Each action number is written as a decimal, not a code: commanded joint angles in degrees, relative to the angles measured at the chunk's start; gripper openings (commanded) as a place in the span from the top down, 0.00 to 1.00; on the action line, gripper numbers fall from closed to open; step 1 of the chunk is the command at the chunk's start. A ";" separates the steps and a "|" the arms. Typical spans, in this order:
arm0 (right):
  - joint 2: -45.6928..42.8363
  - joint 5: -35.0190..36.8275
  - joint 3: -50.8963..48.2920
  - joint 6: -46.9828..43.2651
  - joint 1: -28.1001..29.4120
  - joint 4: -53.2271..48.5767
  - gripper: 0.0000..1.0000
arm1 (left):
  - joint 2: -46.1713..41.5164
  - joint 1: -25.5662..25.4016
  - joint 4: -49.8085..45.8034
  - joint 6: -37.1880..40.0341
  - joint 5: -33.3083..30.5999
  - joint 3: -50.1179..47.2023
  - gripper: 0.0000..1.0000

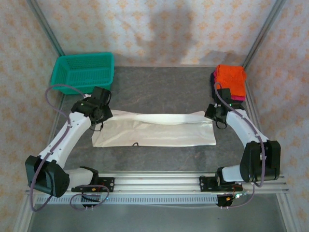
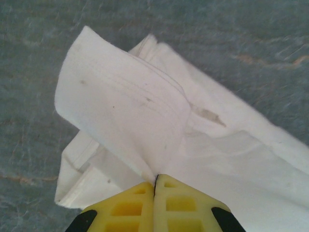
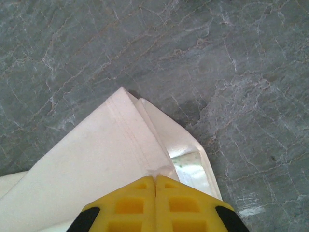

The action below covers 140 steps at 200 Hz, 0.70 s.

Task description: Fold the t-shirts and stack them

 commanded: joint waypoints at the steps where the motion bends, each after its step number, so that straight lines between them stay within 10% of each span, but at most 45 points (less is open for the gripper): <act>1: -1.46 1.51 -1.25 0.61 -0.19 -1.88 1.00 | -1.27 -0.12 -3.02 -0.42 -2.25 -3.25 1.00; 140: -7.05 0.43 3.60 2.25 -0.19 -4.71 1.00 | 1.05 -0.08 0.66 0.19 -1.91 -11.72 1.00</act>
